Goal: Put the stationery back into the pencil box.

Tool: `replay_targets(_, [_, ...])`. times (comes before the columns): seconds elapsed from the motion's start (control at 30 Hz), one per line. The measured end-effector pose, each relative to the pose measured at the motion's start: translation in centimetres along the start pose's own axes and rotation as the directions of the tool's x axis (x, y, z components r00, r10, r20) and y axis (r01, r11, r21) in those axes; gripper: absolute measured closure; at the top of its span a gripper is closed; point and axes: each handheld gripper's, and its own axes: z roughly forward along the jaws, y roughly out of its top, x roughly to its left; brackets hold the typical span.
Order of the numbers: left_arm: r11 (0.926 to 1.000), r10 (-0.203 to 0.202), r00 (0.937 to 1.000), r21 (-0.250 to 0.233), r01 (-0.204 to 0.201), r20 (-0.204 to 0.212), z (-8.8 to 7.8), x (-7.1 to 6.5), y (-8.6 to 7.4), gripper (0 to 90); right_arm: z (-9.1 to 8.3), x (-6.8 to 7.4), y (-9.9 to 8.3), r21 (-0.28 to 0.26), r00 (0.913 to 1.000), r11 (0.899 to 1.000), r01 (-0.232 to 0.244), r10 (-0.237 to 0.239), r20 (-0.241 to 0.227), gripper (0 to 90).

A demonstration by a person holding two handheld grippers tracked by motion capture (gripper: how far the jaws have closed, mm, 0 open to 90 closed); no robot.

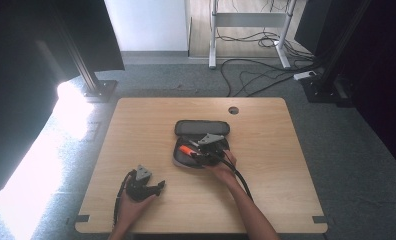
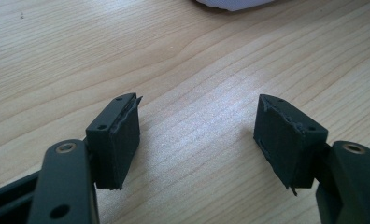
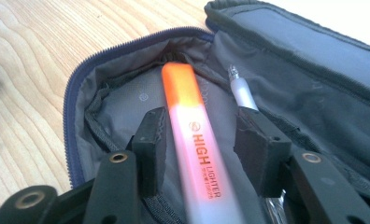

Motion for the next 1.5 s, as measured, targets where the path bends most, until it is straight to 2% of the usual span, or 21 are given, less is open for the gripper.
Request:
replay_targets(0.5, [1.0, -0.002, 1.0, 0.001, 0.002, -0.002, 0.0, 0.0, 0.0, 31.7, -1.8, -0.2, -0.1, -0.064, 0.9977, 0.996, -0.068, 0.068, -0.004, 47.3])
replay_targets(0.8, [1.0, -0.003, 1.0, 0.0, 0.003, -0.004, -0.1, 0.0, -0.1, 31.9, -3.3, -0.3, -0.1, -0.091, 0.9981, 0.994, -0.062, 0.061, -0.01, 45.5])
replay_targets(0.93, [1.0, -0.004, 1.0, 0.0, 0.004, -0.004, -0.1, 0.0, -0.1, 31.9, -3.9, -0.2, -0.6, -0.095, 0.9987, 0.994, -0.05, 0.051, 0.004, 44.4])
replay_targets(1.23, [1.0, -0.002, 1.0, 0.001, 0.002, -0.003, -0.1, 0.0, -0.1, 31.7, -6.5, -0.3, -2.0, -0.138, 0.9963, 0.987, -0.083, 0.085, 0.008, 43.8])
replay_targets(1.5, [1.0, -0.001, 1.0, 0.001, 0.001, -0.003, -0.1, 0.0, -0.1, 31.6, -8.7, -0.4, -3.5, -0.156, 0.9955, 0.984, -0.086, 0.091, 0.027, 43.8])
